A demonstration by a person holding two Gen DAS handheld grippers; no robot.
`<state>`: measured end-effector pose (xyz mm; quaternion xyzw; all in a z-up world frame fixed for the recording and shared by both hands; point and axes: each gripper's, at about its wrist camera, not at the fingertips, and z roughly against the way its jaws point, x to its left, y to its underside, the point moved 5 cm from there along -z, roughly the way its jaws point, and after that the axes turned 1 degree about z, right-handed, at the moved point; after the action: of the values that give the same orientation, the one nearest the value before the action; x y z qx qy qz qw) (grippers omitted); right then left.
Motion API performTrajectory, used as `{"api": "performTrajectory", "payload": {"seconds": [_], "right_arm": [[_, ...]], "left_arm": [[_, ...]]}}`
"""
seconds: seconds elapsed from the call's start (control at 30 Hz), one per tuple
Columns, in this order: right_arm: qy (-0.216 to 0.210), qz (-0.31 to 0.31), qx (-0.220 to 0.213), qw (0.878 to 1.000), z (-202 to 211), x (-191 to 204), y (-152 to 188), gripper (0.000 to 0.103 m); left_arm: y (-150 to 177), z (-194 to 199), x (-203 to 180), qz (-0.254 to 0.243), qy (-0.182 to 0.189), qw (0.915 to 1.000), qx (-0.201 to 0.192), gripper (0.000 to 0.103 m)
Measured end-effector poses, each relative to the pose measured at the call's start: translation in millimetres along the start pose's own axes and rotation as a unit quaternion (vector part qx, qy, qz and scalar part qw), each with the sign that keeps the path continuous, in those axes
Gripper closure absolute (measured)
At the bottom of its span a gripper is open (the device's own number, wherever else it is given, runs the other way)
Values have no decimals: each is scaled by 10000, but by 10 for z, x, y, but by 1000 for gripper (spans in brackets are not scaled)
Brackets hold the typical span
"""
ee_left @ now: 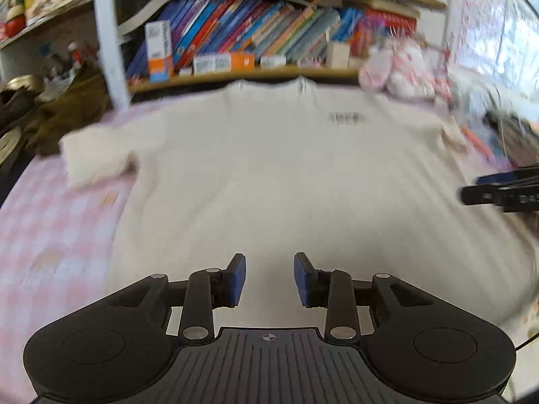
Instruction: Fold clothes
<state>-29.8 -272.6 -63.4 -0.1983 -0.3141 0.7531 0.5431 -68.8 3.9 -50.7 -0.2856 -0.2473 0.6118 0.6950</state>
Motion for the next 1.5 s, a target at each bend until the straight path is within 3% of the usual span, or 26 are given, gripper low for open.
{"api": "performTrajectory", "payload": {"seconds": [0.1, 0.23, 0.57, 0.77, 1.0, 1.17, 1.27, 1.3, 1.33, 1.4, 1.5], "right_arm": [[312, -197, 310, 9988, 240, 47, 499, 61], [570, -623, 469, 9953, 485, 55, 905, 62], [1279, -1241, 446, 9830, 658, -385, 965, 62], [1295, -1286, 452, 9822, 585, -444, 904, 62], [1324, -1344, 460, 9810, 510, -509, 843, 63], [1403, -1465, 454, 9782, 525, -587, 855, 63], [1420, -1612, 473, 9755, 527, -672, 882, 63], [1422, -1671, 491, 9744, 524, -693, 893, 63], [1430, -1699, 512, 9737, 519, -701, 902, 63], [1445, -1755, 554, 9722, 510, -717, 919, 63], [1452, -1770, 537, 9720, 495, -712, 936, 63]], "left_arm": [[325, 233, 27, -209, 38, 9997, 89, 71], [600, 417, 88, -179, -8, 9997, 189, 71], [822, 477, 629, 742, -516, 9955, 272, 71], [891, 476, 848, 997, -794, 9914, 305, 70], [946, 504, 963, 1311, -737, 9881, 325, 69], [1019, 436, 1094, 1875, -345, 9805, 487, 70], [1068, 352, 1143, 2274, 70, 9723, 539, 81], [1074, 345, 1155, 2380, 169, 9696, 537, 93], [1079, 340, 1166, 2482, 269, 9669, 535, 99], [1084, 349, 1194, 2617, 386, 9630, 517, 100], [1079, 343, 1182, 2445, 318, 9674, 579, 99]]}}
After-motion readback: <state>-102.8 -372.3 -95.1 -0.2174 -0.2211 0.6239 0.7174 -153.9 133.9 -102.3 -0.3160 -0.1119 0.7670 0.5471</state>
